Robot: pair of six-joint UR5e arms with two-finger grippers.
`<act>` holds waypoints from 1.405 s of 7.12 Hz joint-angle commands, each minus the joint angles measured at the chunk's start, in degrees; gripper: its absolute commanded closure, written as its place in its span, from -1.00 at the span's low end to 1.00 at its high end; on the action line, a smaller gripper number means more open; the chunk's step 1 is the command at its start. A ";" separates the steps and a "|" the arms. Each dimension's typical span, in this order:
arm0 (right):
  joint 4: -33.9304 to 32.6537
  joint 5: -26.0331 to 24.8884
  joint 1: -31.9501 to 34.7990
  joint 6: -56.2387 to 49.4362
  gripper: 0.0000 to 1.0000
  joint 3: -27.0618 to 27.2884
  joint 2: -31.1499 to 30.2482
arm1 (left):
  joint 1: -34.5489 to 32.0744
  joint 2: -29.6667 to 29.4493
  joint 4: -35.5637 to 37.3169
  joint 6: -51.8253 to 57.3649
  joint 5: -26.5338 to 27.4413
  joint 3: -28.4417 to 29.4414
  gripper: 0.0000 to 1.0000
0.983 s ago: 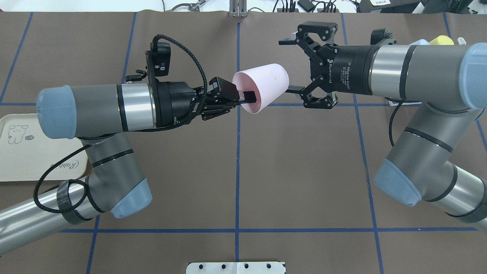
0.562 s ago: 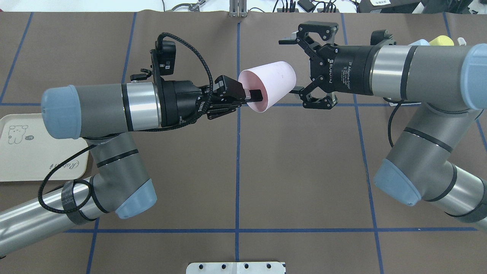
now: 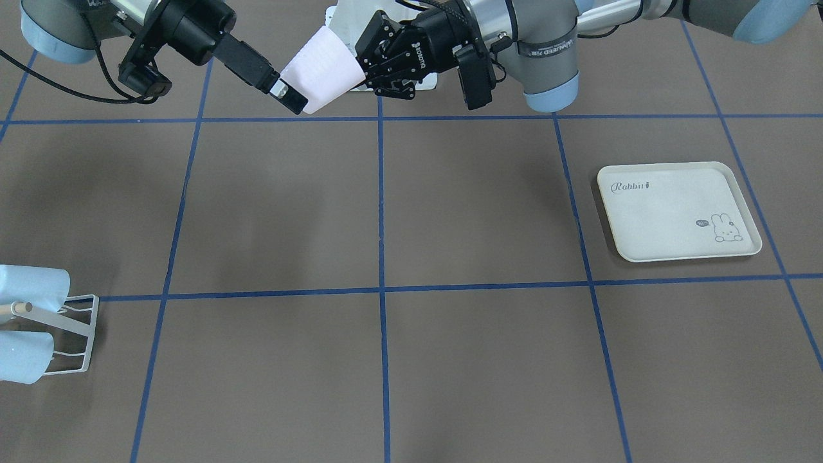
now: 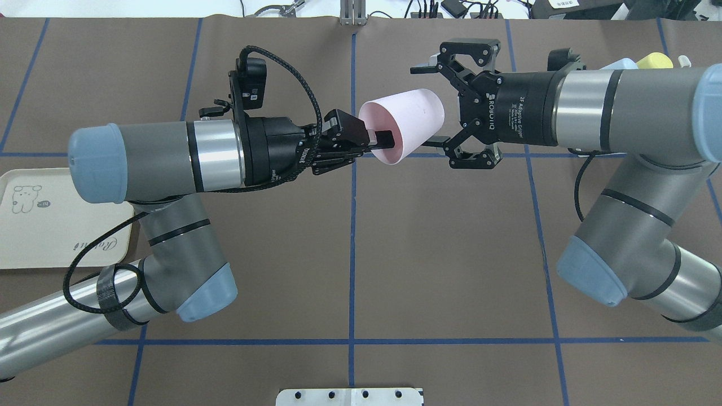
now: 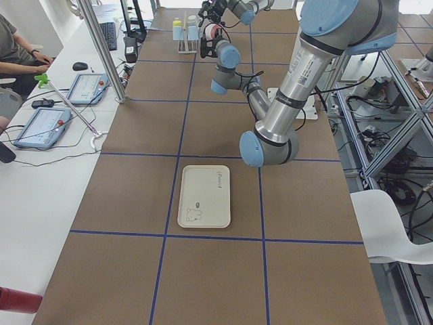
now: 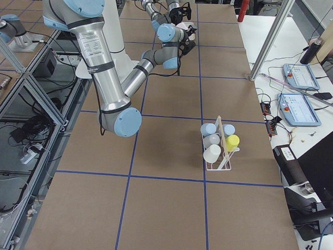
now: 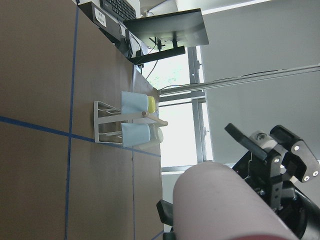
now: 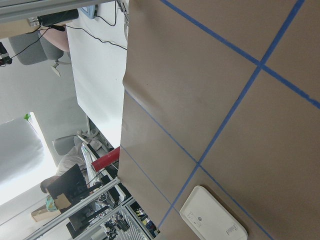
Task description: Transfer IKEA cup to right arm and place on rack
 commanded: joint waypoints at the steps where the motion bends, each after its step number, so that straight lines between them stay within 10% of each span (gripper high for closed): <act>1: 3.53 0.57 0.01 0.00 -0.98 -0.31 -1.05 | 0.02 -0.17 -0.10 -0.01 -0.01 0.07 1.00; 9: 3.81 2.15 0.10 -0.08 -0.84 0.04 -1.32 | 0.11 -1.05 -0.27 0.08 -0.19 0.77 1.00; 10: 3.81 2.15 0.19 0.00 -0.54 0.04 -1.32 | 0.11 -1.14 -0.27 0.08 -0.19 0.68 1.00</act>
